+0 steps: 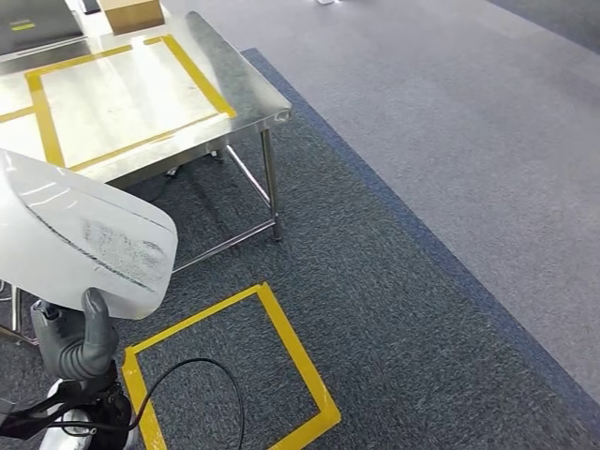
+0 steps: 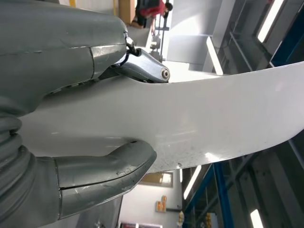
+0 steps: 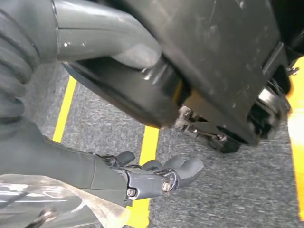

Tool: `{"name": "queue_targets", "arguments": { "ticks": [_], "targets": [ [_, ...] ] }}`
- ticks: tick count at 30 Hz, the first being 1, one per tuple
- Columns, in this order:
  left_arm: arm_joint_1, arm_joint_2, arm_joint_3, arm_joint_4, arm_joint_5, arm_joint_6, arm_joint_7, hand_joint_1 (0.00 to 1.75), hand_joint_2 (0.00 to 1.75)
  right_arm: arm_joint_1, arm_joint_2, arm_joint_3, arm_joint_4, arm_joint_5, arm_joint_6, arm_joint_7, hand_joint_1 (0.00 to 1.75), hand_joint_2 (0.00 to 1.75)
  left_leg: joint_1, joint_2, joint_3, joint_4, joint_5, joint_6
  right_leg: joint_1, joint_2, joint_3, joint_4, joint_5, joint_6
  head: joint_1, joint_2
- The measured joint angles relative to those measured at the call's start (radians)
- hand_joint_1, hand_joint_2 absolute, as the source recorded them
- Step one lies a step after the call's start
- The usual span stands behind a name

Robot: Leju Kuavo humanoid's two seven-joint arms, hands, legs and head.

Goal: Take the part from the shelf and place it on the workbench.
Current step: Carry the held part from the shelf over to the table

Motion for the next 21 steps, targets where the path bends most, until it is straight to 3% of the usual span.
{"name": "queue_targets", "arguments": {
  "ticks": [2, 4, 6, 8, 10, 11, 12, 14, 16, 17, 19, 21],
  "targets": [
    [0.0, 0.0, 0.0, 0.001, 0.0, -0.001, 0.001, 1.75, 1.75, 0.003, 0.0, 0.0, 0.0, 0.0, 0.001, 0.0, 0.0, 1.75, 0.003, -0.022, -0.011, 0.003, 0.004, -0.013, -0.001, 0.03, 0.017, -0.033, -0.003, -0.004, 0.0, 0.0],
    [0.001, 0.001, 0.0, 0.002, 0.001, -0.001, 0.001, 1.75, 1.75, 0.002, 0.001, 0.001, 0.0, 0.0, 0.002, -0.001, 0.0, 1.75, 0.006, -0.036, -0.016, 0.003, 0.007, -0.025, -0.002, 0.01, 0.024, -0.04, -0.001, -0.014, 0.0, 0.0],
    [0.0, 0.001, 0.0, 0.002, 0.002, -0.001, 0.0, 1.75, 1.75, 0.002, 0.001, 0.002, 0.0, 0.002, 0.003, 0.0, 0.0, 1.75, 0.003, 0.0, -0.033, 0.041, -0.016, -0.036, -0.005, -0.018, 0.032, -0.046, 0.001, -0.026, -0.006, 0.0],
    [-0.003, 0.001, -0.001, 0.002, 0.002, -0.003, -0.001, 1.75, 1.75, 0.005, 0.0, 0.002, 0.0, 0.002, 0.003, 0.0, 0.0, 1.75, 0.005, 0.051, -0.086, 0.153, -0.071, -0.046, -0.003, -0.049, 0.039, -0.049, -0.003, -0.035, -0.012, 0.0],
    [-0.002, 0.001, -0.001, 0.002, 0.003, -0.004, -0.001, 1.75, 1.75, 0.008, 0.0, 0.002, 0.0, 0.002, 0.002, 0.002, 0.0, 1.75, 0.01, 0.064, -0.139, 0.26, -0.107, -0.052, -0.001, -0.079, 0.043, -0.049, -0.008, -0.039, -0.013, 0.0],
    [-0.002, 0.001, -0.001, 0.002, 0.003, -0.005, -0.001, 1.75, 1.75, 0.008, -0.001, 0.003, 0.0, 0.003, 0.002, 0.003, 0.0, 1.75, 0.011, 0.066, -0.144, 0.271, -0.099, -0.053, -0.001, -0.092, 0.046, -0.049, -0.011, -0.038, -0.012, 0.0],
    [-0.001, 0.001, -0.001, 0.003, 0.003, -0.005, -0.001, 1.75, 1.75, 0.007, -0.001, 0.003, 0.0, 0.004, 0.002, 0.005, 0.0, 1.75, 0.012, 0.069, -0.131, 0.244, -0.074, -0.052, 0.0, -0.105, 0.05, -0.049, -0.015, -0.038, -0.013, 0.0],
    [-0.002, 0.001, -0.001, 0.003, 0.003, -0.006, -0.002, 1.75, 1.75, 0.006, -0.001, 0.005, 0.0, 0.005, 0.001, 0.007, 0.0, 1.75, 0.007, 0.098, -0.065, 0.118, -0.009, -0.042, 0.001, -0.127, 0.061, -0.049, -0.024, -0.033, -0.012, 0.0],
    [-0.004, 0.001, -0.001, 0.002, 0.003, -0.007, -0.003, 1.75, 1.75, 0.006, -0.001, 0.006, 0.0, 0.006, 0.001, 0.008, 0.0, 1.75, -0.005, 0.136, -0.017, 0.023, 0.013, -0.028, 0.005, -0.148, 0.068, -0.05, -0.034, -0.022, -0.012, 0.0],
    [-0.004, 0.001, -0.001, 0.002, 0.002, -0.008, -0.003, 1.75, 1.75, 0.006, -0.001, 0.007, 0.0, 0.006, 0.001, 0.008, 0.0, 1.75, -0.011, 0.144, -0.012, 0.011, 0.007, -0.022, 0.007, -0.157, 0.069, -0.051, -0.036, -0.017, -0.012, 0.0],
    [-0.003, 0.001, -0.001, 0.002, 0.002, -0.008, -0.003, 1.75, 1.75, 0.003, -0.001, 0.007, 0.0, 0.007, 0.001, 0.009, 0.0, 1.75, -0.009, 0.128, -0.011, 0.002, 0.006, -0.013, 0.008, -0.173, 0.078, -0.057, -0.042, -0.008, -0.012, 0.0],
    [-0.003, 0.001, 0.0, 0.002, 0.001, -0.008, -0.003, 1.75, 1.75, 0.001, -0.001, 0.007, -0.001, 0.008, 0.001, 0.012, 0.0, 1.75, -0.001, 0.108, -0.004, -0.01, 0.01, -0.003, 0.008, -0.141, 0.072, -0.034, -0.062, 0.0, -0.008, 0.0]
  ]
}}
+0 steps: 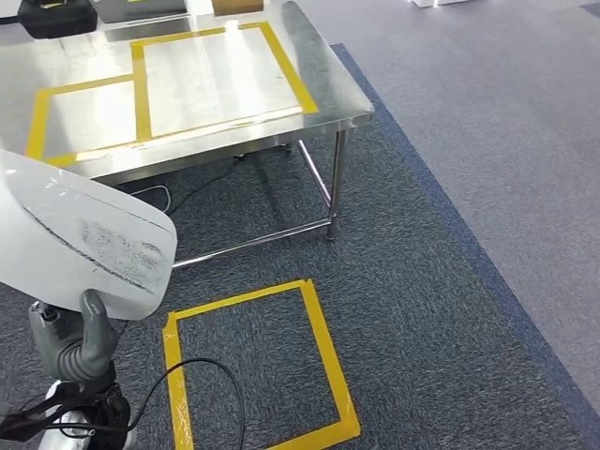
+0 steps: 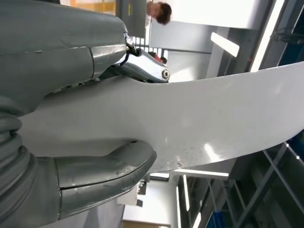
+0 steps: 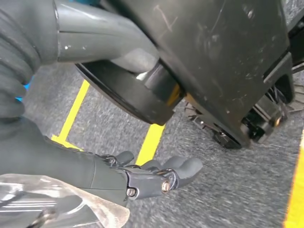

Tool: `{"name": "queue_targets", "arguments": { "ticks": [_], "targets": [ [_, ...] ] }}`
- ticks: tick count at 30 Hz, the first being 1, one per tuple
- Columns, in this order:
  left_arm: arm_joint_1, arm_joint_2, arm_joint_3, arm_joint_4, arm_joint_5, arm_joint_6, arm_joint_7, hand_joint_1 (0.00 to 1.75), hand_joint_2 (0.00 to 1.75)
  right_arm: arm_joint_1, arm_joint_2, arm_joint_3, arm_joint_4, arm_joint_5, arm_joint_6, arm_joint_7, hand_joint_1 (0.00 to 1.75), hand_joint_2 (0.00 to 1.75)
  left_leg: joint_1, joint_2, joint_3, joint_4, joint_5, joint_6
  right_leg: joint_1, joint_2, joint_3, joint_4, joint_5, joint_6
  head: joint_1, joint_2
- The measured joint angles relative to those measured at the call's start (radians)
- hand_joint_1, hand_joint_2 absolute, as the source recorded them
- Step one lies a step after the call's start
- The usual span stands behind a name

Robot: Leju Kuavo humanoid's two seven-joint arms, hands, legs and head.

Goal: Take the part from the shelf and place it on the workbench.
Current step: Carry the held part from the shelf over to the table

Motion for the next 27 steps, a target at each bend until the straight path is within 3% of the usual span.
{"name": "queue_targets", "arguments": {
  "ticks": [2, 4, 5, 6, 7, 9, 11, 13, 14, 16, 18, 20, 22, 24, 26, 27],
  "targets": [
    [-0.002, 0.0, 0.0, 0.0, 0.0, 0.0, 0.0, 1.75, 1.75, 0.0, 0.0, 0.0, 0.0, -0.001, 0.0, -0.001, 0.0, 1.75, 0.005, -0.018, 0.003, -0.005, 0.001, 0.006, 0.0, 0.053, -0.053, 0.1, -0.048, 0.005, 0.006, 0.0],
    [-0.002, -0.001, 0.0, 0.0, 0.0, 0.0, 0.0, 1.75, 1.75, -0.005, -0.001, 0.0, 0.0, -0.002, 0.0, -0.003, 0.0, 1.75, 0.006, -0.039, 0.004, -0.005, -0.001, 0.009, 0.0, 0.07, -0.124, 0.222, -0.084, 0.007, 0.007, 0.0],
    [-0.002, -0.001, 0.0, 0.0, 0.0, 0.0, 0.0, 1.75, 1.75, -0.008, -0.001, 0.0, 0.0, -0.002, 0.0, -0.003, 0.0, 1.75, 0.005, -0.05, 0.005, -0.004, -0.002, 0.01, 0.0, 0.072, -0.144, 0.246, -0.077, 0.007, 0.007, 0.0],
    [-0.002, -0.001, 0.0, 0.0, 0.0, 0.0, 0.0, 1.75, 1.75, -0.01, -0.001, 0.0, 0.0, -0.002, 0.0, -0.002, 0.0, 1.75, 0.006, -0.064, 0.007, -0.004, -0.003, 0.009, 0.0, 0.074, -0.145, 0.231, -0.049, 0.007, 0.007, 0.0],
    [-0.002, -0.001, 0.0, 0.0, -0.001, 0.0, 0.0, 1.75, 1.75, -0.01, -0.001, 0.0, 0.0, -0.001, 0.0, -0.002, 0.0, 1.75, 0.006, -0.078, 0.009, -0.003, -0.004, 0.008, -0.001, 0.08, -0.129, 0.181, -0.005, 0.006, 0.007, 0.0],
    [-0.003, 0.0, -0.001, 0.001, -0.005, 0.0, 0.0, 1.75, 1.75, -0.004, -0.002, 0.0, 0.0, 0.0, 0.0, 0.0, 0.0, 1.75, 0.007, -0.105, 0.009, 0.002, -0.007, 0.002, -0.006, 0.122, -0.08, 0.058, 0.057, 0.003, 0.007, 0.0],
    [-0.003, 0.0, -0.002, 0.001, -0.013, -0.001, 0.0, 1.75, 1.75, 0.0, -0.002, 0.0, 0.0, 0.0, 0.0, 0.001, 0.0, 1.75, 0.007, -0.127, 0.001, 0.008, -0.005, -0.009, -0.009, 0.152, -0.051, -0.001, 0.063, -0.004, 0.007, 0.0],
    [-0.001, 0.001, -0.003, 0.001, -0.018, -0.002, 0.0, 1.75, 1.75, -0.002, -0.001, 0.001, 0.0, 0.001, 0.0, 0.001, 0.0, 1.75, 0.009, -0.145, -0.008, 0.008, -0.001, -0.02, -0.008, 0.138, -0.043, -0.01, 0.061, -0.015, 0.006, 0.0],
    [0.0, 0.002, -0.003, 0.001, -0.02, -0.002, 0.0, 1.75, 1.75, -0.003, -0.001, 0.001, 0.0, 0.001, 0.001, 0.0, 0.0, 1.75, 0.009, -0.138, -0.011, 0.012, -0.004, -0.026, -0.009, 0.128, -0.041, -0.012, 0.063, -0.021, 0.006, 0.0],
    [-0.003, 0.005, -0.004, 0.001, -0.022, -0.002, 0.0, 1.75, 1.75, -0.002, -0.001, 0.001, -0.001, 0.001, -0.002, 0.0, 0.0, 1.75, 0.008, -0.096, -0.037, 0.07, -0.037, -0.035, -0.011, 0.104, -0.035, -0.016, 0.063, -0.032, -0.002, 0.0],
    [-0.005, 0.007, -0.005, 0.001, -0.024, 0.0, 0.0, 1.75, 1.75, 0.002, -0.002, 0.001, -0.001, -0.003, -0.013, 0.0, 0.0, 1.75, 0.01, -0.053, -0.094, 0.194, -0.094, -0.044, -0.008, 0.083, -0.031, -0.016, 0.059, -0.039, -0.009, 0.0],
    [-0.001, 0.008, -0.006, 0.002, -0.024, 0.001, 0.0, 1.75, 1.75, 0.004, -0.002, 0.0, -0.001, -0.007, -0.021, -0.001, 0.0, 1.75, 0.013, -0.043, -0.137, 0.283, -0.117, -0.048, -0.007, 0.066, -0.028, -0.016, 0.055, -0.041, -0.009, 0.0],
    [0.001, 0.008, -0.006, 0.002, -0.025, 0.001, 0.0, 1.75, 1.75, 0.004, -0.003, 0.0, -0.001, -0.009, -0.022, -0.002, 0.0, 1.75, 0.014, -0.042, -0.111, 0.229, -0.068, -0.044, -0.006, 0.056, -0.022, -0.016, 0.051, -0.04, -0.009, 0.0],
    [0.001, 0.009, -0.006, 0.002, -0.025, 0.002, 0.0, 1.75, 1.75, 0.003, -0.003, 0.0, -0.001, -0.009, -0.022, -0.003, 0.0, 1.75, 0.01, -0.037, -0.042, 0.093, -0.008, -0.033, -0.005, 0.052, -0.015, -0.016, 0.045, -0.036, -0.009, 0.0],
    [0.001, 0.01, -0.006, 0.002, -0.026, 0.003, -0.002, 1.75, 1.75, 0.003, -0.003, -0.001, -0.001, -0.009, -0.022, -0.004, 0.0, 1.75, 0.006, -0.032, -0.004, 0.017, 0.004, -0.026, -0.002, 0.05, -0.016, -0.014, 0.04, -0.03, -0.008, 0.0],
    [0.002, 0.01, -0.006, 0.003, -0.026, 0.003, -0.003, 1.75, 1.75, 0.003, -0.003, -0.001, -0.001, -0.009, -0.022, -0.004, 0.0, 1.75, 0.004, -0.031, -0.001, 0.01, -0.001, -0.027, 0.0, 0.049, -0.018, -0.014, 0.039, -0.028, -0.008, 0.0]
  ]
}}
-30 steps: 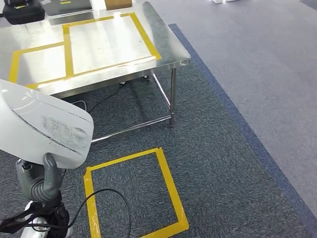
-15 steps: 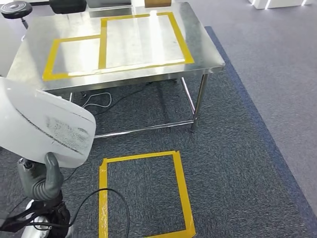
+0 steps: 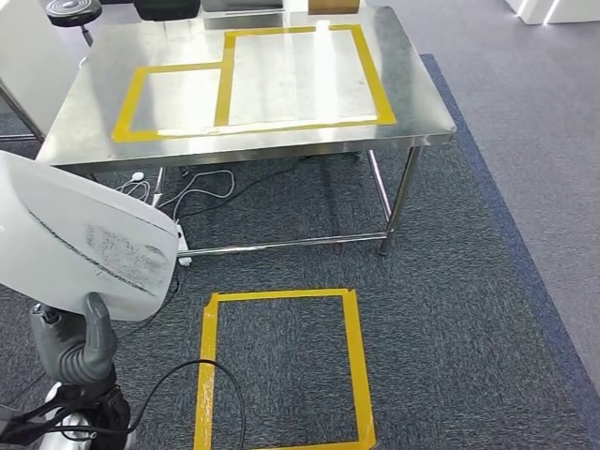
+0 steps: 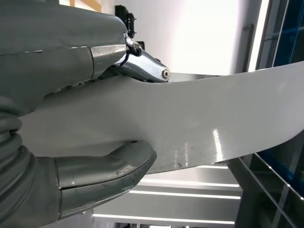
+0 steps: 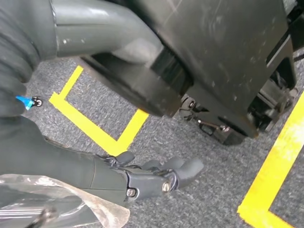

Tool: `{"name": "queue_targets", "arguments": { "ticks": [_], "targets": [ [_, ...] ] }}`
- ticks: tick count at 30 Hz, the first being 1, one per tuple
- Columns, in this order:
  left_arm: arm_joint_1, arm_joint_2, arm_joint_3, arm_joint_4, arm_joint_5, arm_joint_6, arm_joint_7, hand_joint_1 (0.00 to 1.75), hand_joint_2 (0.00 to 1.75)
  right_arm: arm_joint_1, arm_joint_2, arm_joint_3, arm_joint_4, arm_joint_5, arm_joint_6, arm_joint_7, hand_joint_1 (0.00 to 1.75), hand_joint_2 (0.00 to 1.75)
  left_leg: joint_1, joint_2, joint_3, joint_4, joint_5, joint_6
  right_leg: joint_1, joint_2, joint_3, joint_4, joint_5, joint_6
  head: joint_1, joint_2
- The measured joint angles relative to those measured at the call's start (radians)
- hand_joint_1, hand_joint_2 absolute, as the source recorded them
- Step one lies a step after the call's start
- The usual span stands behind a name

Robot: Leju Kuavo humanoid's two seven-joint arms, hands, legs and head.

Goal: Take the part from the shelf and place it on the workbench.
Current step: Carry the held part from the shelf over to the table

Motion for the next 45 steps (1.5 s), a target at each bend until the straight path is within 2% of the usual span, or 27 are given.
{"name": "queue_targets", "arguments": {
  "ticks": [2, 5, 7, 8, 10, 11, 12, 13, 15, 16, 17, 20, 22, 24, 26, 27, 28, 30, 32, 33, 37, 39, 41, 42, 43, 44, 45],
  "targets": [
    [0.001, 0.001, 0.0, 0.0, -0.001, 0.0, -0.002, 1.75, 1.75, 0.0, 0.0, 0.0, 0.0, 0.0, 0.0, 0.0, 0.0, 1.75, -0.002, -0.001, -0.001, -0.002, -0.002, 0.0, -0.002, -0.001, 0.0, -0.005, 0.0, 0.004, 0.001, 0.0],
    [0.001, 0.001, 0.001, 0.0, 0.0, 0.002, -0.005, 1.75, 1.75, -0.001, 0.0, 0.0, 0.0, 0.0, 0.003, 0.0, 0.0, 1.75, -0.005, -0.001, 0.004, -0.006, -0.008, 0.021, -0.006, -0.002, 0.01, -0.022, 0.004, 0.025, 0.0, 0.0],
    [0.0, 0.0, 0.001, 0.0, 0.001, 0.003, -0.006, 1.75, 1.75, -0.002, -0.001, 0.0, -0.001, 0.0, 0.005, 0.0, 0.0, 1.75, 0.001, -0.002, 0.016, -0.026, -0.002, 0.033, -0.006, 0.006, 0.002, -0.001, -0.011, 0.032, 0.002, 0.0],
    [0.0, -0.001, 0.001, 0.0, 0.001, 0.003, -0.007, 1.75, 1.75, -0.002, -0.001, 0.0, -0.001, -0.001, 0.005, 0.0, 0.0, 1.75, 0.004, -0.001, 0.022, -0.033, 0.0, 0.037, -0.006, 0.012, -0.018, 0.038, -0.032, 0.034, 0.003, 0.0],
    [0.0, -0.002, 0.002, 0.0, 0.002, 0.004, -0.007, 1.75, 1.75, -0.004, -0.002, -0.001, -0.001, -0.004, 0.006, -0.003, 0.0, 1.75, 0.003, -0.001, 0.025, -0.035, -0.001, 0.042, -0.006, 0.021, -0.087, 0.163, -0.085, 0.036, 0.005, 0.0],
    [0.001, -0.002, 0.001, 0.0, 0.002, 0.004, -0.007, 1.75, 1.75, -0.007, -0.002, -0.002, -0.001, -0.005, 0.006, -0.004, 0.0, 1.75, 0.003, -0.001, 0.025, -0.035, -0.003, 0.043, -0.006, 0.022, -0.12, 0.219, -0.1, 0.038, 0.006, 0.0],
    [0.001, -0.002, 0.001, 0.0, 0.002, 0.004, -0.007, 1.75, 1.75, -0.009, -0.002, -0.003, -0.001, -0.007, 0.005, -0.005, 0.0, 1.75, 0.003, -0.002, 0.027, -0.035, -0.004, 0.043, -0.007, 0.023, -0.14, 0.249, -0.099, 0.039, 0.005, 0.0],
    [0.001, -0.002, 0.001, 0.0, 0.002, 0.004, -0.007, 1.75, 1.75, -0.01, -0.002, -0.004, -0.001, -0.007, 0.005, -0.005, 0.0, 1.75, 0.003, -0.004, 0.029, -0.034, -0.007, 0.042, -0.007, 0.023, -0.142, 0.24, -0.077, 0.041, 0.005, 0.0],
    [0.001, -0.002, 0.001, 0.0, 0.003, 0.004, -0.007, 1.75, 1.75, -0.007, -0.003, -0.005, -0.001, -0.007, 0.005, -0.003, 0.0, 1.75, 0.006, -0.009, 0.034, -0.028, -0.014, 0.034, -0.01, 0.024, -0.098, 0.131, 0.001, 0.043, 0.006, 0.0],
    [0.001, -0.002, 0.001, 0.0, 0.003, 0.004, -0.007, 1.75, 1.75, -0.005, -0.004, -0.005, -0.001, -0.007, 0.005, -0.002, 0.0, 1.75, 0.005, -0.012, 0.034, -0.022, -0.019, 0.028, -0.011, 0.026, -0.073, 0.071, 0.028, 0.043, 0.007, 0.0],
    [0.001, -0.002, 0.001, 0.0, 0.003, 0.004, -0.007, 1.75, 1.75, -0.003, -0.004, -0.005, -0.001, -0.007, 0.006, -0.001, 0.0, 1.75, 0.003, -0.014, 0.031, -0.015, -0.023, 0.022, -0.011, 0.029, -0.054, 0.029, 0.039, 0.038, 0.007, 0.0],
    [0.001, -0.002, 0.001, 0.0, 0.003, 0.004, -0.008, 1.75, 1.75, 0.001, -0.004, -0.005, -0.001, -0.008, 0.007, -0.002, 0.0, 1.75, 0.001, -0.016, 0.021, -0.006, -0.025, 0.009, -0.009, 0.034, -0.04, 0.005, 0.03, 0.019, 0.004, 0.0],
    [0.0, -0.002, 0.001, 0.0, 0.002, 0.004, -0.008, 1.75, 1.75, 0.001, -0.004, -0.006, -0.001, -0.008, 0.008, -0.003, 0.0, 1.75, 0.004, -0.013, 0.014, 0.016, -0.039, -0.002, -0.01, 0.032, -0.034, 0.002, 0.03, 0.007, 0.001, 0.0],
    [0.0, -0.002, 0.001, 0.0, 0.002, 0.004, -0.008, 1.75, 1.75, 0.002, -0.004, -0.006, -0.001, -0.007, 0.008, -0.002, 0.0, 1.75, 0.007, -0.01, -0.028, 0.108, -0.083, -0.012, -0.012, 0.027, -0.026, 0.0, 0.026, -0.003, -0.002, 0.0],
    [0.001, -0.002, 0.001, 0.0, 0.002, 0.004, -0.008, 1.75, 1.75, 0.003, -0.004, -0.006, -0.001, -0.008, 0.008, -0.002, 0.0, 1.75, 0.009, -0.01, -0.097, 0.238, -0.128, -0.017, -0.011, 0.023, -0.02, 0.0, 0.02, -0.009, -0.003, 0.0],
    [0.002, -0.002, 0.001, 0.0, 0.002, 0.004, -0.008, 1.75, 1.75, 0.003, -0.004, -0.006, -0.001, -0.008, 0.008, -0.002, 0.0, 1.75, 0.009, -0.01, -0.12, 0.274, -0.13, -0.018, -0.01, 0.022, -0.016, 0.0, 0.017, -0.01, -0.003, 0.0],
    [0.002, -0.002, 0.001, 0.0, 0.002, 0.004, -0.008, 1.75, 1.75, 0.003, -0.004, -0.006, -0.001, -0.008, 0.008, -0.002, 0.0, 1.75, 0.009, -0.01, -0.126, 0.275, -0.113, -0.016, -0.009, 0.022, -0.012, 0.0, 0.014, -0.01, -0.003, 0.0],
    [0.002, -0.002, 0.001, 0.0, 0.002, 0.004, -0.008, 1.75, 1.75, 0.004, -0.003, -0.006, -0.001, -0.008, 0.009, -0.002, 0.0, 1.75, 0.009, -0.009, -0.085, 0.168, -0.034, -0.007, -0.009, 0.023, 0.003, 0.0, 0.004, -0.008, -0.003, 0.0],
    [0.001, -0.002, 0.001, 0.001, 0.003, 0.006, -0.008, 1.75, 1.75, 0.004, -0.003, -0.006, -0.001, -0.008, 0.013, -0.001, 0.0, 1.75, 0.004, -0.008, -0.031, 0.052, 0.009, 0.003, -0.007, 0.023, 0.011, -0.001, -0.006, 0.001, -0.003, 0.0],
    [0.0, -0.002, 0.001, 0.001, 0.003, 0.007, -0.008, 1.75, 1.75, 0.004, -0.003, -0.006, -0.001, -0.008, 0.015, -0.001, 0.0, 1.75, 0.001, -0.007, -0.017, 0.023, 0.009, 0.007, -0.006, 0.022, 0.01, -0.003, -0.01, 0.006, -0.002, 0.0],
    [0.001, -0.003, 0.002, 0.001, 0.005, 0.011, -0.008, 1.75, 1.75, 0.002, -0.003, -0.006, -0.001, -0.007, 0.023, -0.002, 0.0, 1.75, 0.002, -0.007, 0.0, -0.007, -0.006, 0.021, -0.006, 0.018, 0.011, -0.008, -0.022, 0.027, 0.0, 0.0],
    [0.0, -0.005, 0.001, 0.001, 0.005, 0.011, -0.009, 1.75, 1.75, 0.0, -0.003, -0.006, -0.002, -0.007, 0.024, -0.002, 0.0, 1.75, 0.007, -0.006, 0.012, -0.018, -0.007, 0.03, -0.006, 0.021, -0.024, 0.065, -0.061, 0.032, 0.004, 0.0],
    [0.0, -0.006, 0.001, 0.001, 0.005, 0.011, -0.008, 1.75, 1.75, -0.004, -0.003, -0.007, -0.002, -0.008, 0.024, -0.006, 0.0, 1.75, 0.005, -0.005, 0.017, -0.019, -0.013, 0.037, -0.005, 0.023, -0.104, 0.2, -0.113, 0.035, 0.007, 0.0],
    [0.001, -0.006, 0.0, 0.001, 0.005, 0.011, -0.008, 1.75, 1.75, -0.007, -0.003, -0.007, -0.002, -0.009, 0.024, -0.008, 0.0, 1.75, 0.004, -0.005, 0.02, -0.019, -0.017, 0.038, -0.004, 0.023, -0.139, 0.251, -0.121, 0.035, 0.007, 0.0],
    [0.001, -0.006, 0.0, 0.001, 0.005, 0.011, -0.008, 1.75, 1.75, -0.01, -0.003, -0.008, -0.002, -0.009, 0.024, -0.009, 0.0, 1.75, 0.003, -0.006, 0.025, -0.018, -0.021, 0.039, -0.003, 0.024, -0.155, 0.264, -0.107, 0.035, 0.007, 0.0],
    [0.001, -0.006, 0.0, 0.001, 0.005, 0.011, -0.008, 1.75, 1.75, -0.011, -0.003, -0.008, -0.002, -0.009, 0.024, -0.009, 0.0, 1.75, 0.003, -0.007, 0.032, -0.018, -0.026, 0.039, -0.003, 0.024, -0.153, 0.243, -0.075, 0.034, 0.008, 0.0],
    [0.001, -0.006, 0.0, 0.001, 0.005, 0.011, -0.008, 1.75, 1.75, -0.011, -0.003, -0.008, -0.002, -0.008, 0.024, -0.008, 0.0, 1.75, 0.003, -0.009, 0.04, -0.017, -0.033, 0.038, -0.003, 0.024, -0.133, 0.186, -0.027, 0.032, 0.008, 0.0]
  ]
}}
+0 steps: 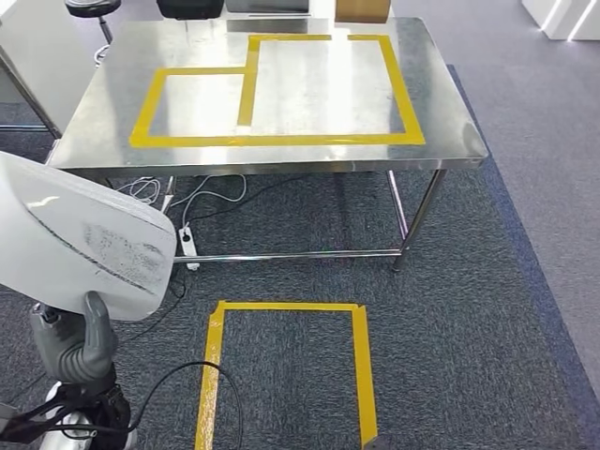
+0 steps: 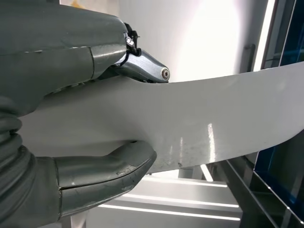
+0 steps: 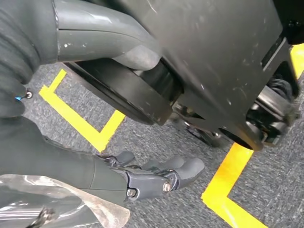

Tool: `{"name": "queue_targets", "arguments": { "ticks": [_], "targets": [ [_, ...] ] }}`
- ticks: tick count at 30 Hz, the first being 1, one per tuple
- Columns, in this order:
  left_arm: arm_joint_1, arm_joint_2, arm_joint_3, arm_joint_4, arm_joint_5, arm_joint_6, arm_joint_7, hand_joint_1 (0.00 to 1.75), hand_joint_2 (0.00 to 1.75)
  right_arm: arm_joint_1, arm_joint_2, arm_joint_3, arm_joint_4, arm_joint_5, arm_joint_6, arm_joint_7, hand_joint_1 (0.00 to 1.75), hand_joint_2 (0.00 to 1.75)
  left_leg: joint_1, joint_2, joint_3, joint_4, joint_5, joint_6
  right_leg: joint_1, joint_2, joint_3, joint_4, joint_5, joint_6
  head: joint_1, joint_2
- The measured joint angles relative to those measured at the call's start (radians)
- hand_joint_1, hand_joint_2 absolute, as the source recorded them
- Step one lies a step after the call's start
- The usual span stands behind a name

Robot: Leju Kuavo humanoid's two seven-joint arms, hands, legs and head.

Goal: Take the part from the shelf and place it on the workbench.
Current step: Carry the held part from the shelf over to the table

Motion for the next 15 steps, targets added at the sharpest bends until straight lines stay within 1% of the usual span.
{"name": "queue_targets", "arguments": {
  "ticks": [1, 2, 3, 5, 6, 7, 8, 9, 11, 12, 13, 14, 15],
  "targets": [
    [0.0, 0.0, 0.0, 0.0, 0.0, 0.0, 0.0, 1.75, 1.75, 0.002, 0.0, 0.0, 0.0, 0.0, 0.0, 0.001, 0.0, 1.75, 0.0, -0.002, 0.006, 0.001, -0.007, -0.002, 0.0, 0.001, 0.025, -0.063, 0.039, -0.003, 0.0, 0.0],
    [0.0, 0.0, 0.0, 0.0, 0.0, 0.0, 0.0, 1.75, 1.75, 0.004, 0.0, 0.0, 0.0, 0.001, 0.0, 0.002, 0.0, 1.75, -0.002, -0.004, 0.01, 0.005, -0.013, -0.007, 0.001, 0.001, 0.05, -0.12, 0.064, -0.006, 0.0, 0.0],
    [0.0, -0.001, 0.0, 0.0, 0.0, 0.0, 0.0, 1.75, 1.75, 0.007, 0.0, 0.0, 0.001, 0.001, 0.0, 0.004, 0.0, 1.75, -0.003, -0.005, 0.01, 0.008, -0.017, -0.012, 0.003, 0.003, 0.066, -0.158, 0.076, -0.01, -0.001, 0.0],
    [0.0, -0.001, 0.0, 0.001, 0.001, 0.0, 0.0, 1.75, 1.75, 0.009, 0.0, 0.001, 0.001, 0.001, 0.001, 0.005, 0.0, 1.75, -0.005, -0.004, 0.006, 0.01, -0.019, -0.021, 0.006, 0.006, 0.075, -0.176, 0.071, -0.018, -0.004, 0.0],
    [0.0, -0.001, 0.0, 0.001, 0.001, 0.0, 0.0, 1.75, 1.75, 0.009, 0.0, 0.001, 0.0, 0.001, 0.001, 0.004, 0.0, 1.75, -0.004, -0.004, 0.007, 0.01, -0.022, -0.025, 0.004, 0.007, 0.075, -0.177, 0.071, -0.022, -0.005, 0.0],
    [-0.001, -0.002, 0.0, 0.001, 0.001, 0.0, 0.0, 1.75, 1.75, 0.009, 0.0, 0.001, 0.0, 0.001, 0.002, 0.004, 0.0, 1.75, -0.004, -0.003, 0.008, 0.016, -0.028, -0.03, 0.001, 0.007, 0.08, -0.181, 0.07, -0.027, -0.007, 0.0],
    [-0.002, -0.002, 0.0, 0.001, 0.001, 0.0, 0.0, 1.75, 1.75, 0.008, 0.0, 0.001, 0.0, 0.002, 0.002, 0.004, 0.0, 1.75, -0.003, -0.002, 0.001, 0.037, -0.041, -0.036, -0.001, 0.006, 0.086, -0.184, 0.069, -0.032, -0.009, 0.0],
    [-0.002, -0.001, 0.0, 0.001, 0.001, 0.001, 0.0, 1.75, 1.75, 0.009, 0.0, 0.001, 0.0, 0.002, 0.002, 0.005, 0.0, 1.75, -0.001, -0.001, -0.018, 0.082, -0.063, -0.042, -0.004, 0.004, 0.093, -0.187, 0.067, -0.038, -0.011, 0.0],
    [-0.001, -0.001, 0.0, 0.001, 0.002, 0.001, 0.0, 1.75, 1.75, 0.01, 0.0, 0.001, 0.0, 0.003, 0.003, 0.005, 0.0, 1.75, 0.003, -0.001, -0.087, 0.215, -0.115, -0.05, -0.005, 0.001, 0.102, -0.188, 0.06, -0.044, -0.013, 0.0],
    [0.0, -0.001, 0.0, 0.001, 0.002, 0.002, 0.0, 1.75, 1.75, 0.01, 0.0, 0.001, 0.0, 0.003, 0.003, 0.005, 0.0, 1.75, 0.005, -0.001, -0.121, 0.272, -0.13, -0.053, -0.005, 0.0, 0.105, -0.188, 0.056, -0.044, -0.012, 0.0],
    [0.0, -0.001, 0.0, 0.001, 0.002, 0.002, 0.0, 1.75, 1.75, 0.01, 0.0, 0.001, 0.0, 0.003, 0.003, 0.005, 0.0, 1.75, 0.007, -0.001, -0.142, 0.298, -0.125, -0.054, -0.005, 0.0, 0.109, -0.188, 0.053, -0.044, -0.012, 0.0],
    [0.0, -0.001, 0.0, 0.001, 0.003, 0.003, 0.0, 1.75, 1.75, 0.01, 0.0, 0.001, 0.0, 0.003, 0.003, 0.005, 0.0, 1.75, 0.008, -0.001, -0.144, 0.288, -0.1, -0.054, -0.005, 0.001, 0.115, -0.188, 0.049, -0.044, -0.013, 0.0],
    [0.0, -0.001, 0.0, 0.001, 0.003, 0.003, 0.0, 1.75, 1.75, 0.01, 0.0, 0.001, 0.0, 0.004, 0.004, 0.005, 0.0, 1.75, 0.009, -0.001, -0.129, 0.239, -0.057, -0.053, -0.005, 0.002, 0.123, -0.188, 0.044, -0.043, -0.013, 0.0]
  ]
}}
